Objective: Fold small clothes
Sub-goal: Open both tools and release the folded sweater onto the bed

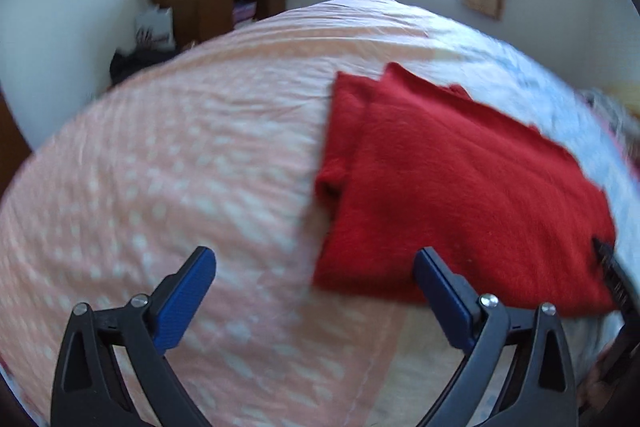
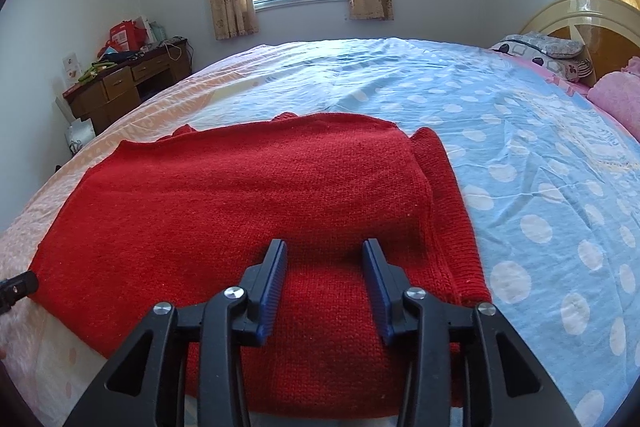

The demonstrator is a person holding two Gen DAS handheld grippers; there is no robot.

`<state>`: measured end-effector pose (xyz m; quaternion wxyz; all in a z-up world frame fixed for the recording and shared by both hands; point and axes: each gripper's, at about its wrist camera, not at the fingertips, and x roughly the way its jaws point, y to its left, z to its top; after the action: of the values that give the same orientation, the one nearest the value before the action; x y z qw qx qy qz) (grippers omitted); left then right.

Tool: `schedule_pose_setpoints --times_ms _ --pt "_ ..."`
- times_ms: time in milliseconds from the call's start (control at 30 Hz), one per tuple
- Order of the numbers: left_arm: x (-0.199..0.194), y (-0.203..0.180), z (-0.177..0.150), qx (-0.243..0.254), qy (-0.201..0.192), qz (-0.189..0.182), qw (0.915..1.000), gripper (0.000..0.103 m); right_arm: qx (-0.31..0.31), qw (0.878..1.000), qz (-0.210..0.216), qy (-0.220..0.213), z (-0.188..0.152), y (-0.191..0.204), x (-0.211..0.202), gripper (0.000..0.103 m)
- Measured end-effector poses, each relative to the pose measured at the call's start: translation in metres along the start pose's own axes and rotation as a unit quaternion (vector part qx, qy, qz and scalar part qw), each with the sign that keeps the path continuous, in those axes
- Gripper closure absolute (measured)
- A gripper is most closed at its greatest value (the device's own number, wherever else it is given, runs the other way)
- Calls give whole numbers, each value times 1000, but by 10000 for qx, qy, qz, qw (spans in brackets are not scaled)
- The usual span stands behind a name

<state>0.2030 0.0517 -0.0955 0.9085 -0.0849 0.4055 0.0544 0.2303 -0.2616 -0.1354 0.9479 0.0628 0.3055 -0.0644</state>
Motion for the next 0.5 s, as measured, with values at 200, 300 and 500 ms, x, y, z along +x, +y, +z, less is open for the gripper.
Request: schedule_pose_setpoints --times_ms 200,300,500 --pt "12 -12 -1 -89 185 -125 9997 2 -7 10000 19 -13 0 0 -1 59" --pt "18 -27 2 -12 231 -256 9994 2 1 10000 40 -13 0 -1 0 58" --pt "25 -47 9 29 214 -349 9992 4 -2 10000 31 -13 0 -1 -1 58"
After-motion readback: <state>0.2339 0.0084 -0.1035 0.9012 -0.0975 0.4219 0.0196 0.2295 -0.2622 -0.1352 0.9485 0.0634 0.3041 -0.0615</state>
